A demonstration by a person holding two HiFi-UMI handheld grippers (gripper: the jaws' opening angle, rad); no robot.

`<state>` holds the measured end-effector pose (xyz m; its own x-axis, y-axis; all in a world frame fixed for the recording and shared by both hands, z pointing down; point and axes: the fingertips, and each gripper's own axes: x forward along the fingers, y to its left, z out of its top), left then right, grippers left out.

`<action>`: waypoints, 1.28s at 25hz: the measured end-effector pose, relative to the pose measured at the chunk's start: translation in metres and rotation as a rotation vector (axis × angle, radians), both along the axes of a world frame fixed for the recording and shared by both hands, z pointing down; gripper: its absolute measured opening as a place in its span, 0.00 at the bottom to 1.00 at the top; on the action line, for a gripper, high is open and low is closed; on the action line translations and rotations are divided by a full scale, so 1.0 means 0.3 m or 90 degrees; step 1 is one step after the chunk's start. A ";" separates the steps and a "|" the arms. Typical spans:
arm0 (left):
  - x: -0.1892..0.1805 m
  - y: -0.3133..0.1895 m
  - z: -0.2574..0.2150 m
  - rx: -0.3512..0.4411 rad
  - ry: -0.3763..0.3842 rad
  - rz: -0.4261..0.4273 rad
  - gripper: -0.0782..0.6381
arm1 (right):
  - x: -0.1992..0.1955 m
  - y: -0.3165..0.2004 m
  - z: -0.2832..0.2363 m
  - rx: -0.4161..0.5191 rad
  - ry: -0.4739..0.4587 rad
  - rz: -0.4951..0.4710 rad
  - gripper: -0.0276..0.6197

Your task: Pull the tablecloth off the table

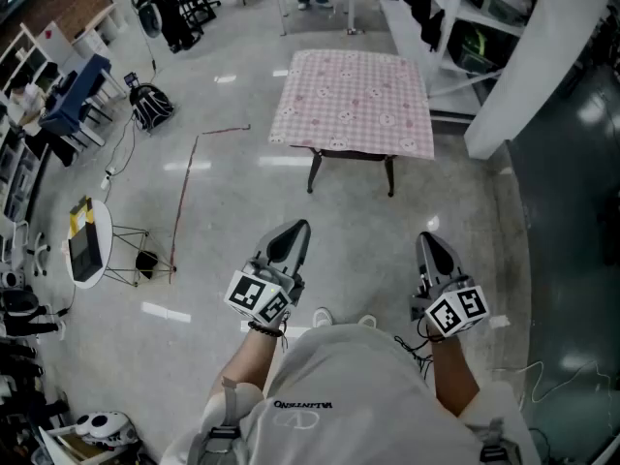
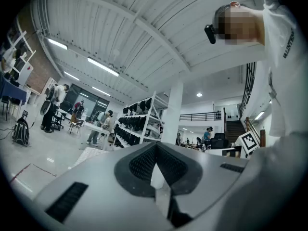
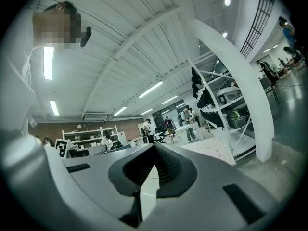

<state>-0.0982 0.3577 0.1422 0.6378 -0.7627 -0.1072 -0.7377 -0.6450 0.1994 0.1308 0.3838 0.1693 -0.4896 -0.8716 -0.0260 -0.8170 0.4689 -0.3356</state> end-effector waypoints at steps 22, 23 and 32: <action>-0.072 -0.012 0.005 -0.007 0.016 -0.003 0.11 | -0.036 -0.040 -0.002 -0.008 -0.023 0.015 0.06; -0.079 -0.015 0.006 -0.006 0.015 -0.003 0.11 | -0.042 -0.041 0.003 -0.009 -0.021 0.016 0.06; -0.119 -0.034 0.020 0.015 -0.011 0.031 0.19 | -0.145 -0.057 0.021 -0.020 0.002 0.022 0.09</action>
